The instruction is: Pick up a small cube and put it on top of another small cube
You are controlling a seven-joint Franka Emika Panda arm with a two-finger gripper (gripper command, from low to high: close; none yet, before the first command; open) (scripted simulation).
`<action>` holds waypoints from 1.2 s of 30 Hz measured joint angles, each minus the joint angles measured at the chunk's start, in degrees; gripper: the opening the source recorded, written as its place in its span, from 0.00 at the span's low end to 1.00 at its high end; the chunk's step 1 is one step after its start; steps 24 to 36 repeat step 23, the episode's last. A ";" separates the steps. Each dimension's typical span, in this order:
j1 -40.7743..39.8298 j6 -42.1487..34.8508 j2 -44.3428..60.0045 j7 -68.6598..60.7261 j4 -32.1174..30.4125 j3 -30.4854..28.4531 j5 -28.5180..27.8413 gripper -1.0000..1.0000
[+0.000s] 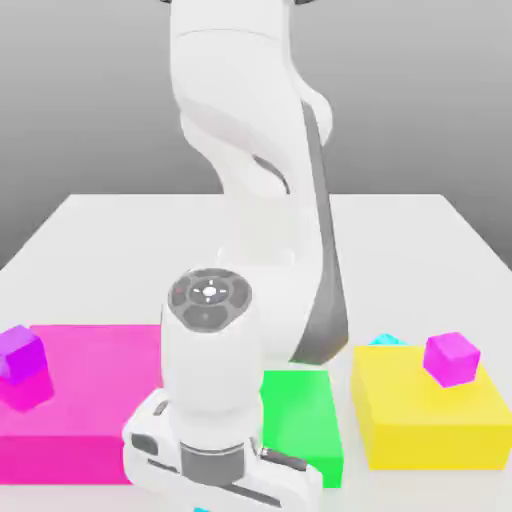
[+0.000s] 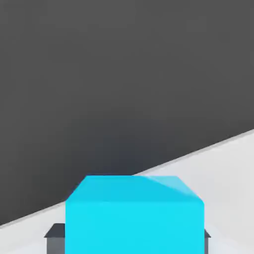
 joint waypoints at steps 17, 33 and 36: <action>-21.38 -19.48 -31.59 12.38 -11.97 -16.78 0.09 0.00; -21.34 -12.07 -26.07 10.94 -14.05 -16.80 2.62 1.00; -21.34 -12.07 -26.07 10.94 -14.05 -16.80 2.62 1.00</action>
